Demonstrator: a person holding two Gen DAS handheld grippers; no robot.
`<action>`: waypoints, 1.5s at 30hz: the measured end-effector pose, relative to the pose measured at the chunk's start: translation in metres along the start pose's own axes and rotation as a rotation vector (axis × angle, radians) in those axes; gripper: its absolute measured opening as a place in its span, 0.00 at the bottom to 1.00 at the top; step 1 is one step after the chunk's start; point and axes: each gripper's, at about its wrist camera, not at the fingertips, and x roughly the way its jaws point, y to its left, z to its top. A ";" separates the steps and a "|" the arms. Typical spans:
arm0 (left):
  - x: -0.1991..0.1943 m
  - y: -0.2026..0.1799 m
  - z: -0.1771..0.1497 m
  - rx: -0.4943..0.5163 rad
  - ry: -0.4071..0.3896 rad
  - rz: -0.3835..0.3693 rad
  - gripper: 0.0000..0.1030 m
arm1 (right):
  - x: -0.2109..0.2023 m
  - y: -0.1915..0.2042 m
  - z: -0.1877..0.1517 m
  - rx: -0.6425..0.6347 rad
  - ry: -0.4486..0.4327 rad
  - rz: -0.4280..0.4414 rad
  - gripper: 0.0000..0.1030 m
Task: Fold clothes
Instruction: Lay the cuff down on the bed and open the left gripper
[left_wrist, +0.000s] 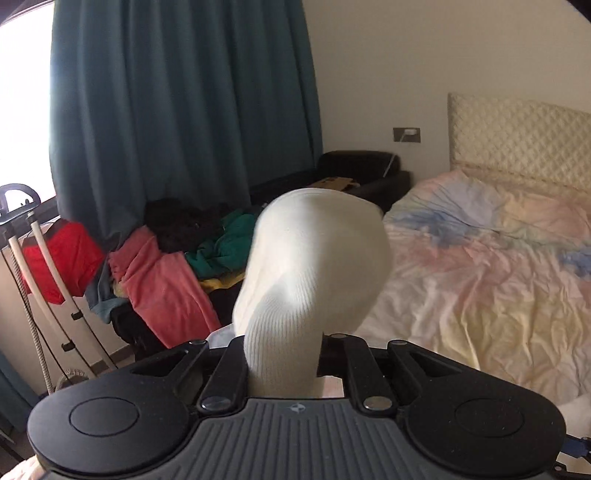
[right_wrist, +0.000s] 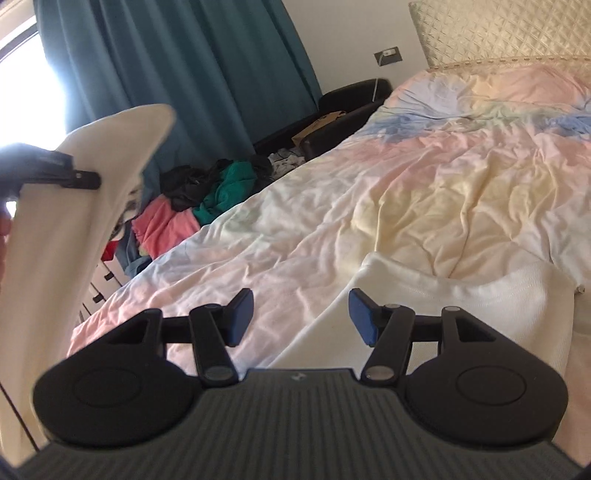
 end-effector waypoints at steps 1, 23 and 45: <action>0.011 -0.007 -0.003 0.020 0.016 -0.006 0.12 | 0.002 -0.001 0.000 0.005 0.008 -0.002 0.59; -0.021 -0.039 -0.118 0.033 0.092 0.157 0.95 | 0.028 -0.001 -0.009 0.019 0.076 0.144 0.58; -0.330 -0.002 -0.298 -0.889 0.013 0.480 0.97 | 0.005 0.016 -0.011 0.194 0.420 0.524 0.59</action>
